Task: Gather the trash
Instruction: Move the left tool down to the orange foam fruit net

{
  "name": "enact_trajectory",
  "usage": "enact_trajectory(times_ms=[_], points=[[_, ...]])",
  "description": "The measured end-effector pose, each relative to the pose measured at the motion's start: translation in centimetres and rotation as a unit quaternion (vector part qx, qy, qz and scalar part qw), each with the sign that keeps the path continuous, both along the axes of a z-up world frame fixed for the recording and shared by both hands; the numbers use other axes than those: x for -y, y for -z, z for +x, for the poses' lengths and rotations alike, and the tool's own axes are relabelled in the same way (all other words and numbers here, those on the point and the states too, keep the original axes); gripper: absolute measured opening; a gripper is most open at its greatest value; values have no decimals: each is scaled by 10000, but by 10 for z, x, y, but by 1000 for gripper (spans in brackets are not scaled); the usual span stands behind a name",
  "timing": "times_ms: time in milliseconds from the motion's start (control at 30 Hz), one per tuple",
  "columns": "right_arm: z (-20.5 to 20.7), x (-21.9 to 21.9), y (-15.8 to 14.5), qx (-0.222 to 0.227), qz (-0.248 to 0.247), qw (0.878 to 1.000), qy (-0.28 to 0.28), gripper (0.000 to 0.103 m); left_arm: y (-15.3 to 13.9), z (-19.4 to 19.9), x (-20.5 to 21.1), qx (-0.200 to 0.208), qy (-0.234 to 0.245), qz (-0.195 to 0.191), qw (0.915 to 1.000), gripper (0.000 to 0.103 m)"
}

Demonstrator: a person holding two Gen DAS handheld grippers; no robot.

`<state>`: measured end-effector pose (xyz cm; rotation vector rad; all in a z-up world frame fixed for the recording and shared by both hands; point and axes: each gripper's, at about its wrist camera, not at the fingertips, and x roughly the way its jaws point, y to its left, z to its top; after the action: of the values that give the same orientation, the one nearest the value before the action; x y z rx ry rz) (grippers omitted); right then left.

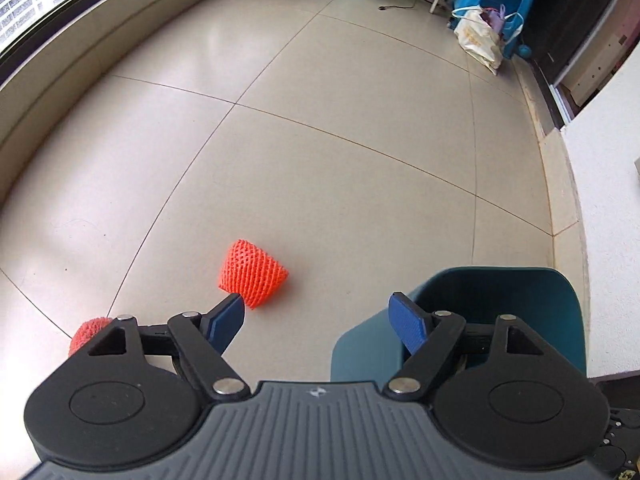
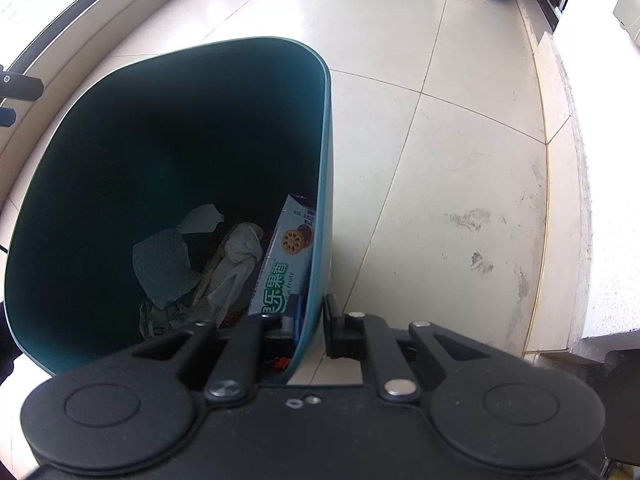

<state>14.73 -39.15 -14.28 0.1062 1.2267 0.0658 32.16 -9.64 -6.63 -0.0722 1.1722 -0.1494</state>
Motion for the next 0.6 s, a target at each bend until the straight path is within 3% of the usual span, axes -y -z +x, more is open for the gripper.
enact_trajectory(times_ms=[200, 433, 600], points=[[1, 3, 1, -46, 73, 10000, 33, 11, 55, 36, -23, -348, -248, 241, 9988, 80], [3, 4, 5, -129, 141, 9998, 70, 12, 142, 76, -22, -862, -88, 283, 9958, 80], [7, 4, 9, -222, 166, 9996, 92, 11, 204, 97, -6, -995, 184, 916, 9906, 80]])
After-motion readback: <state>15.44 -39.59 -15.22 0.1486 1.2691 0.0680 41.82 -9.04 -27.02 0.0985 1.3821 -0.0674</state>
